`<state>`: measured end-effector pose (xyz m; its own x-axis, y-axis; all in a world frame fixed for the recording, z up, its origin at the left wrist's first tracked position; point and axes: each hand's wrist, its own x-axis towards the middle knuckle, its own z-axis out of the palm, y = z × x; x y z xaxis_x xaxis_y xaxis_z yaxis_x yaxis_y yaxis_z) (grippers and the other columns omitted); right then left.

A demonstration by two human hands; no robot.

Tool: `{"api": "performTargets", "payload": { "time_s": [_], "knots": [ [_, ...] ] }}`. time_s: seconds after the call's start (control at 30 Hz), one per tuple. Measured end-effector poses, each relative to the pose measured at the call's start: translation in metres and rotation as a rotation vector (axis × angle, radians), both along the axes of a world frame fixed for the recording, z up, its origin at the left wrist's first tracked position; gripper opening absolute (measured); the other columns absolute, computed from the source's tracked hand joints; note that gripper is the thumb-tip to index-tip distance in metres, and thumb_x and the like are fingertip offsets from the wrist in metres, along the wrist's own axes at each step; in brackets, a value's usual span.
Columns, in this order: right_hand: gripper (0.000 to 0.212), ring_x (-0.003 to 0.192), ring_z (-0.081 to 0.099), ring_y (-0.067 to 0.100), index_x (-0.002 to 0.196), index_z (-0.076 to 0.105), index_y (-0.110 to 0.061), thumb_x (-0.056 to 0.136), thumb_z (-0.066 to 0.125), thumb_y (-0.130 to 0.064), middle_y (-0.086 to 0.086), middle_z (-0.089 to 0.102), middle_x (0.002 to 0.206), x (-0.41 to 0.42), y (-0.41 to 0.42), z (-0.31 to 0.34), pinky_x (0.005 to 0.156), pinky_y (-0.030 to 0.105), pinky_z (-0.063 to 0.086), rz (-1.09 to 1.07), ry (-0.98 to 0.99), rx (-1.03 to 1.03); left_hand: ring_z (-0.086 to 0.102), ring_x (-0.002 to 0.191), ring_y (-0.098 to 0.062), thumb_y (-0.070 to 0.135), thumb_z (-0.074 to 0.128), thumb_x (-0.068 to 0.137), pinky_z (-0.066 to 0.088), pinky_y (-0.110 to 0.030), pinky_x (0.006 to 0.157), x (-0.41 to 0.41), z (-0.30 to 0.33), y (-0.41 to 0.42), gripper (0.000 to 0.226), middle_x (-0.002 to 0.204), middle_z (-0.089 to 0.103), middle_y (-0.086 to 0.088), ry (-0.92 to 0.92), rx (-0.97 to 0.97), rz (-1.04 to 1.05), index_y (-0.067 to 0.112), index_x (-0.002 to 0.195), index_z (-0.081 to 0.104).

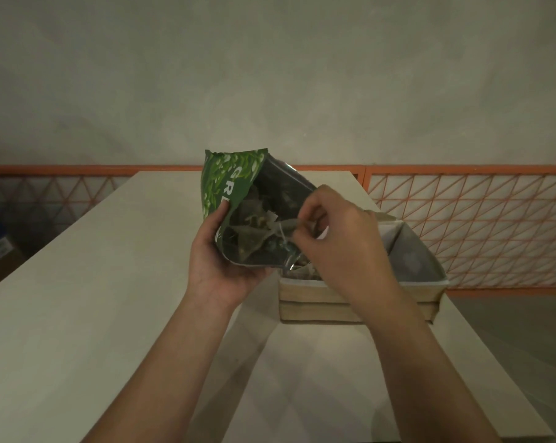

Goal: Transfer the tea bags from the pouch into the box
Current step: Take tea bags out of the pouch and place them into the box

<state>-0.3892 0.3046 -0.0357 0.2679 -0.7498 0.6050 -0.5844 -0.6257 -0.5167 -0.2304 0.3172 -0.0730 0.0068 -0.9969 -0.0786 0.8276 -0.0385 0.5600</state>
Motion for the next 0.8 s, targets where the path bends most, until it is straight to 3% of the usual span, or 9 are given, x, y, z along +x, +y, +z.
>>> {"api": "performTargets", "payload": {
  "time_s": [0.07, 0.17, 0.3, 0.37, 0.47, 0.63, 0.8],
  "knots": [
    [0.014, 0.077, 0.058, 0.010, 0.090, 0.060, -0.019, 0.083, 0.067, -0.010, -0.009, 0.060, 0.079, -0.007, -0.001, 0.003, 0.071, 0.038, 0.051, 0.044, -0.071, -0.010, 0.062, 0.121, -0.033, 0.050, 0.053, 0.094, 0.050, -0.044, 0.098, 0.000, 0.000, -0.001, 0.051, 0.138, 0.063, -0.014, 0.027, -0.005, -0.005, 0.015, 0.128, 0.069],
    [0.017, 0.080, 0.056, 0.006, 0.096, 0.063, -0.020, 0.085, 0.064, -0.007, -0.013, 0.061, 0.086, -0.015, -0.006, 0.004, 0.065, 0.030, 0.050, 0.050, -0.128, -0.018, 0.055, 0.132, -0.034, 0.050, 0.052, 0.094, 0.050, -0.046, 0.100, -0.002, 0.000, -0.002, 0.056, 0.140, 0.061, -0.014, 0.055, -0.022, -0.029, 0.016, 0.138, 0.061],
    [0.018, 0.086, 0.057, 0.013, 0.096, 0.070, -0.023, 0.088, 0.066, -0.007, -0.031, 0.053, 0.082, -0.020, -0.009, 0.005, 0.068, 0.029, 0.052, -0.003, -0.137, -0.198, 0.059, 0.127, -0.033, 0.050, 0.052, 0.094, 0.055, -0.047, 0.095, -0.002, -0.002, -0.004, 0.052, 0.137, 0.063, -0.014, 0.066, -0.020, -0.031, 0.018, 0.133, 0.066],
    [0.019, 0.083, 0.055, 0.011, 0.094, 0.073, -0.026, 0.087, 0.069, -0.008, -0.036, 0.044, 0.078, -0.021, -0.009, 0.004, 0.063, 0.019, 0.047, -0.013, -0.066, -0.259, 0.062, 0.123, -0.034, 0.049, 0.053, 0.094, 0.055, -0.047, 0.094, -0.001, -0.002, -0.004, 0.049, 0.136, 0.064, -0.014, 0.077, -0.008, -0.024, 0.016, 0.126, 0.070],
    [0.026, 0.081, 0.049, 0.002, 0.097, 0.074, -0.028, 0.089, 0.066, -0.005, -0.025, 0.055, 0.085, -0.022, -0.012, 0.001, 0.065, 0.005, 0.037, 0.014, 0.087, -0.252, 0.059, 0.126, -0.034, 0.047, 0.057, 0.091, 0.053, -0.045, 0.095, -0.002, -0.002, -0.004, 0.048, 0.137, 0.063, -0.015, 0.085, 0.011, -0.013, 0.014, 0.121, 0.073],
    [0.024, 0.085, 0.053, 0.009, 0.093, 0.071, -0.013, 0.086, 0.059, 0.007, -0.015, 0.059, 0.085, -0.029, -0.010, 0.001, 0.074, 0.021, 0.046, 0.009, -0.163, -0.396, 0.064, 0.119, -0.036, 0.048, 0.054, 0.094, 0.056, -0.049, 0.092, -0.002, -0.001, -0.002, 0.047, 0.132, 0.066, -0.016, 0.076, -0.004, -0.020, 0.014, 0.118, 0.075],
    [0.022, 0.081, 0.055, 0.013, 0.082, 0.066, -0.013, 0.083, 0.061, 0.008, -0.005, 0.063, 0.079, -0.043, -0.025, -0.009, 0.074, 0.033, 0.048, -0.056, -0.161, -0.333, 0.063, 0.120, -0.037, 0.048, 0.048, 0.099, 0.059, -0.048, 0.084, -0.001, 0.000, -0.002, 0.047, 0.136, 0.064, -0.015, 0.107, -0.047, -0.057, 0.016, 0.127, 0.070]
  ]
}}
